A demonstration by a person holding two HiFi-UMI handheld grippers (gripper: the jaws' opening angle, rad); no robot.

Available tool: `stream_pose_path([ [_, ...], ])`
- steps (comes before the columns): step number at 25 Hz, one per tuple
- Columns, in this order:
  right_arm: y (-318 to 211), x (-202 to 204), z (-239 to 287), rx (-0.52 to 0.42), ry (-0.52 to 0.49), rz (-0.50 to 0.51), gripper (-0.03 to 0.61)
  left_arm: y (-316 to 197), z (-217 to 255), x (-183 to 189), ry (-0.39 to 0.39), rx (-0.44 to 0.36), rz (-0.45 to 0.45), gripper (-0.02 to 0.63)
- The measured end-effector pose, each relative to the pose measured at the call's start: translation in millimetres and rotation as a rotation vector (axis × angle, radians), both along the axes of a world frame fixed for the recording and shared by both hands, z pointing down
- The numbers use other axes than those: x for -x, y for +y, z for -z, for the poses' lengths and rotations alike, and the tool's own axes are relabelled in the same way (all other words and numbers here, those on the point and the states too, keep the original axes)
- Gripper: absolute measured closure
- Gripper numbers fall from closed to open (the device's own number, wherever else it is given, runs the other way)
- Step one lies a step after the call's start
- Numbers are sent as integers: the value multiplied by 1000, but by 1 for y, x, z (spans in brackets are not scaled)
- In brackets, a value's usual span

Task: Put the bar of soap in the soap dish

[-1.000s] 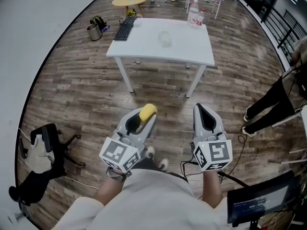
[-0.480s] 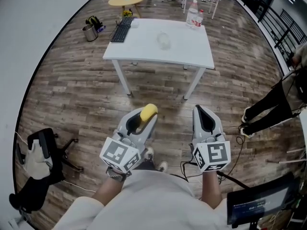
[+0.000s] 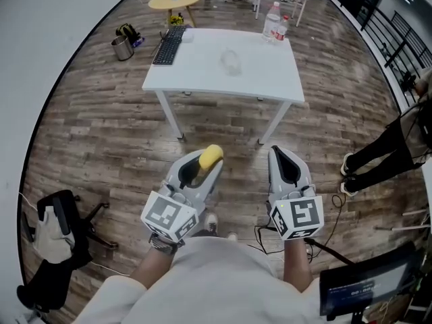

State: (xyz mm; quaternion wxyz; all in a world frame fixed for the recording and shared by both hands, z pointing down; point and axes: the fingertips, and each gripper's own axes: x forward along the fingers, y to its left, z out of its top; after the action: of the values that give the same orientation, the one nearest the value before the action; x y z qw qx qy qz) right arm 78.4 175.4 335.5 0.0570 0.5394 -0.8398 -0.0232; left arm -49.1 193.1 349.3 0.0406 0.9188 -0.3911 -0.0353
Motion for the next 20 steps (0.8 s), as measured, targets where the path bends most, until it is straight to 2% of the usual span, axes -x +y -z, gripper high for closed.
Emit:
stream_pose_path([
  [20,-39,24,7,-31,-15,-22,577,-44,-7,24,-6,37,-40,482],
])
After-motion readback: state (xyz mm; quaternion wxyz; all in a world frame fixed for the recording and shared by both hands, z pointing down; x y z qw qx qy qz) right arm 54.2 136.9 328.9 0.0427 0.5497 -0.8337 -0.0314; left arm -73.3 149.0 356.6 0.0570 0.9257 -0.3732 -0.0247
